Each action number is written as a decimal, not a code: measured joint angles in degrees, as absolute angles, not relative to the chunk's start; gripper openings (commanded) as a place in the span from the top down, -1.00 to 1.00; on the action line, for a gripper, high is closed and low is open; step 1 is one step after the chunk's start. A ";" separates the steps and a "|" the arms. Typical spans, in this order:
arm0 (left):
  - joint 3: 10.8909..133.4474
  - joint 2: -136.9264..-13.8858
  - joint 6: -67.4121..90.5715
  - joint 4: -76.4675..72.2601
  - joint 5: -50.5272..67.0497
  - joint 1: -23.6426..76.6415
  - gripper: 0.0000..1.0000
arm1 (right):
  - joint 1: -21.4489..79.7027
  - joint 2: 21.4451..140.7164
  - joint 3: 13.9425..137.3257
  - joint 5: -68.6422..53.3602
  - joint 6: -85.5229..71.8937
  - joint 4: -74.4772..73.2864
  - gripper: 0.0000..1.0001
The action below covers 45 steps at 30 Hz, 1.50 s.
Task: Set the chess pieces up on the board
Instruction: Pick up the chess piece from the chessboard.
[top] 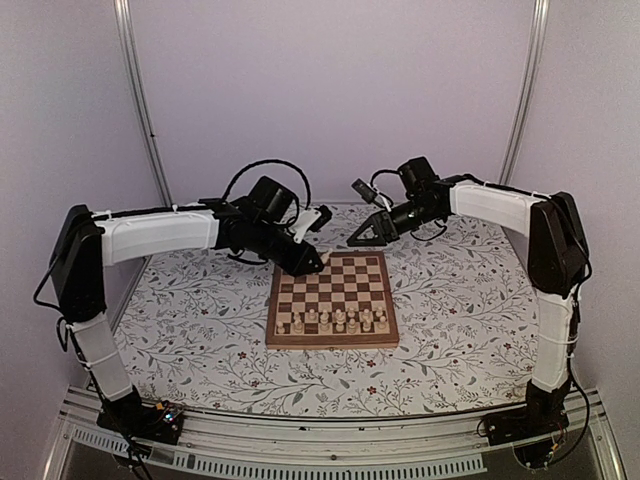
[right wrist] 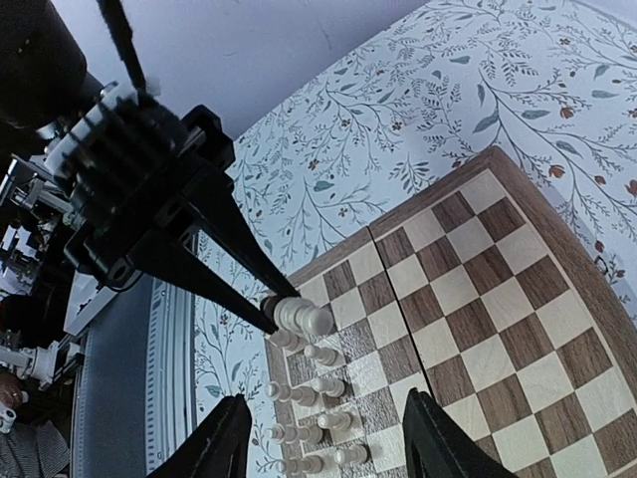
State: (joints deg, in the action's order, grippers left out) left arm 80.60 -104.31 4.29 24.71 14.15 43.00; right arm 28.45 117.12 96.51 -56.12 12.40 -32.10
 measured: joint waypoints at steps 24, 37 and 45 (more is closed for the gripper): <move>80.62 -103.48 2.44 24.32 15.38 46.70 0.82 | 31.11 122.78 99.26 -69.14 6.79 -33.41 0.42; 80.64 -103.48 1.72 24.45 14.20 46.83 0.82 | 31.11 123.00 99.24 -70.46 6.55 -33.41 0.83; 80.71 -103.48 1.43 25.08 13.67 46.85 0.82 | 31.11 123.00 99.24 -67.70 6.90 -33.41 0.88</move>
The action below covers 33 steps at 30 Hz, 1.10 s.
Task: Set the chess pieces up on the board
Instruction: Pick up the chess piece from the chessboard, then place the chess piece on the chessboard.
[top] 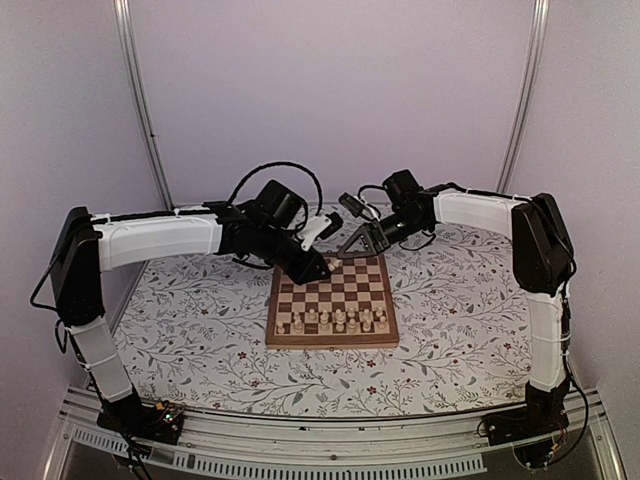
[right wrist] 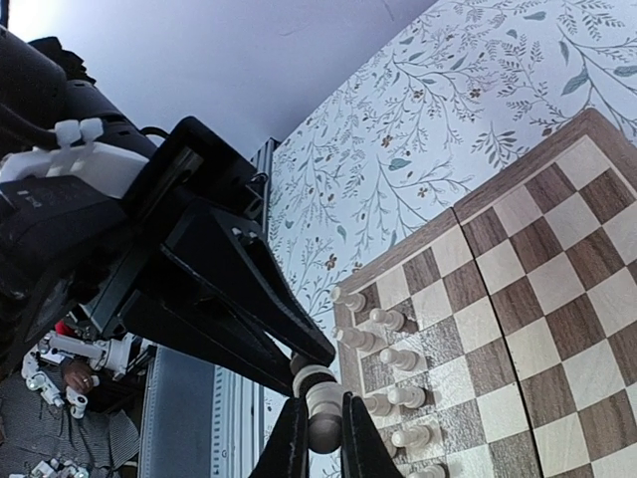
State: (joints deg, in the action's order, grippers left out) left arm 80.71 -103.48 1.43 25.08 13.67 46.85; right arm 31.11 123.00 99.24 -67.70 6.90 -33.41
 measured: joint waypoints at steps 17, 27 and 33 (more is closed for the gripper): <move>75.90 -95.13 0.97 32.53 3.31 34.13 0.79 | 37.60 121.78 102.59 -44.73 15.57 -36.12 0.88; 71.31 -91.39 1.76 30.83 3.64 27.62 0.79 | 48.05 125.78 115.77 -28.53 22.44 -38.79 0.88; 69.89 -90.06 1.78 30.61 3.90 26.72 0.79 | 50.00 131.92 119.44 -21.47 25.36 -40.42 0.88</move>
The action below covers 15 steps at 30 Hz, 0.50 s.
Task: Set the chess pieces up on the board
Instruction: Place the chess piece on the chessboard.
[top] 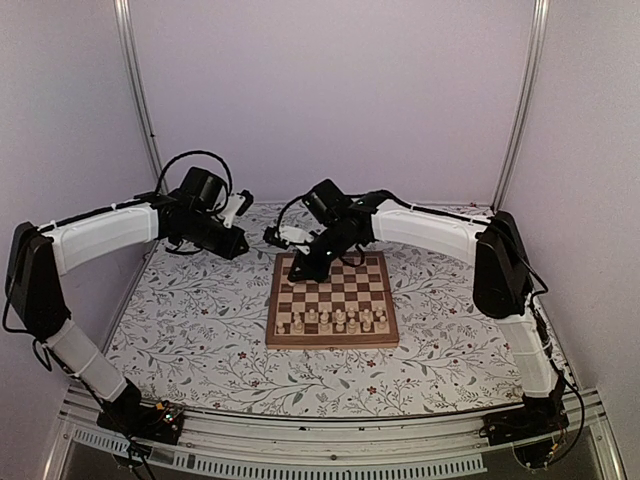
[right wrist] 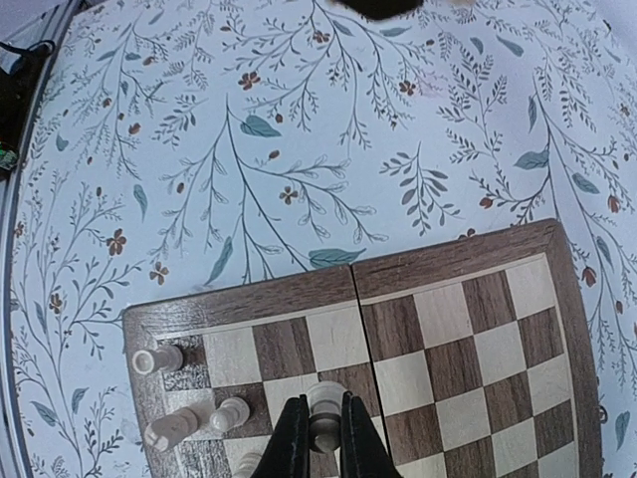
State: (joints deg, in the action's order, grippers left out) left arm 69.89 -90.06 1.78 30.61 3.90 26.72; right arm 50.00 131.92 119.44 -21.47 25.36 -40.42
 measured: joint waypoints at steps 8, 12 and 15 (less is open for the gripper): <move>69.21 -88.92 1.91 29.61 4.97 25.67 0.78 | 50.37 137.58 120.38 -17.02 26.76 -42.74 0.60; 69.08 -88.90 2.00 29.36 6.22 25.65 0.77 | 50.37 137.75 120.49 -16.49 26.72 -43.18 0.32; 68.95 -88.90 2.02 29.34 7.40 25.63 0.77 | 50.37 137.75 120.60 -16.47 26.72 -43.29 0.26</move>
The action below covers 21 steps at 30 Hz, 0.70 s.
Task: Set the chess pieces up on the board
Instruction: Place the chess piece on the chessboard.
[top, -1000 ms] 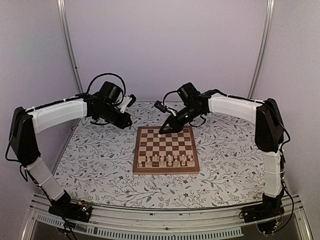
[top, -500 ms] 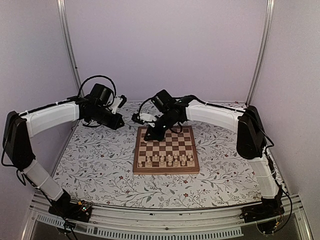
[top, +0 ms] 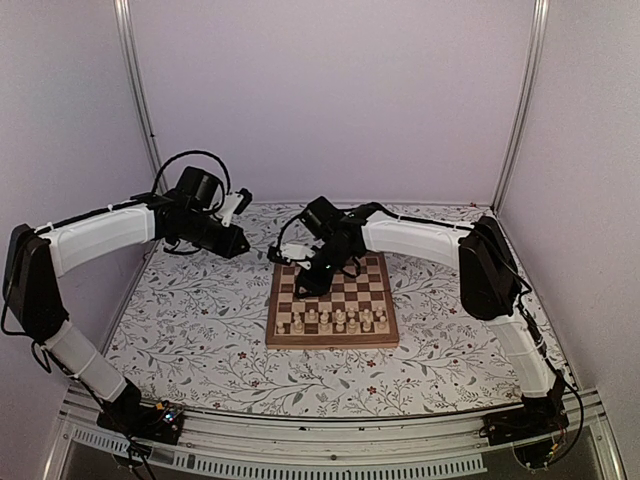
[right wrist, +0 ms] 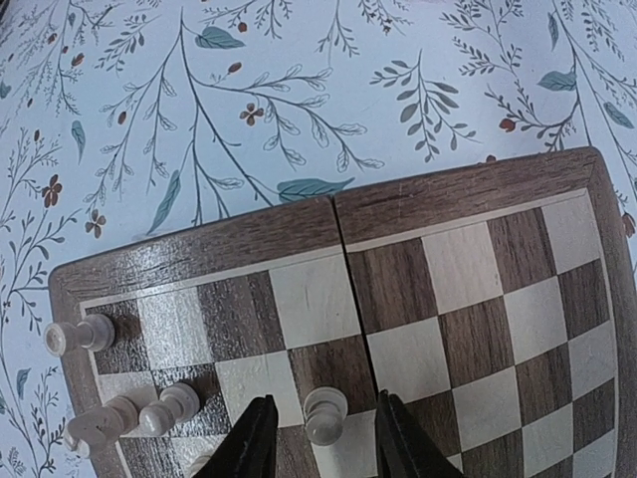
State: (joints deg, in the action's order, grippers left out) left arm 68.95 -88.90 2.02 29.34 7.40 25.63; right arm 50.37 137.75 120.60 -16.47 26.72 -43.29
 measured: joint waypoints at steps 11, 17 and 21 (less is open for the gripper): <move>70.30 -92.12 1.10 29.74 24.47 26.81 0.70 | 49.84 121.08 107.28 -20.01 33.80 -43.51 0.11; 74.26 -97.93 0.43 30.98 35.68 30.83 0.70 | 49.82 106.72 99.48 -18.26 44.56 -40.71 0.06; 77.03 -101.54 0.43 32.27 42.15 32.12 0.69 | 49.91 105.67 98.87 -16.73 48.95 -39.33 0.01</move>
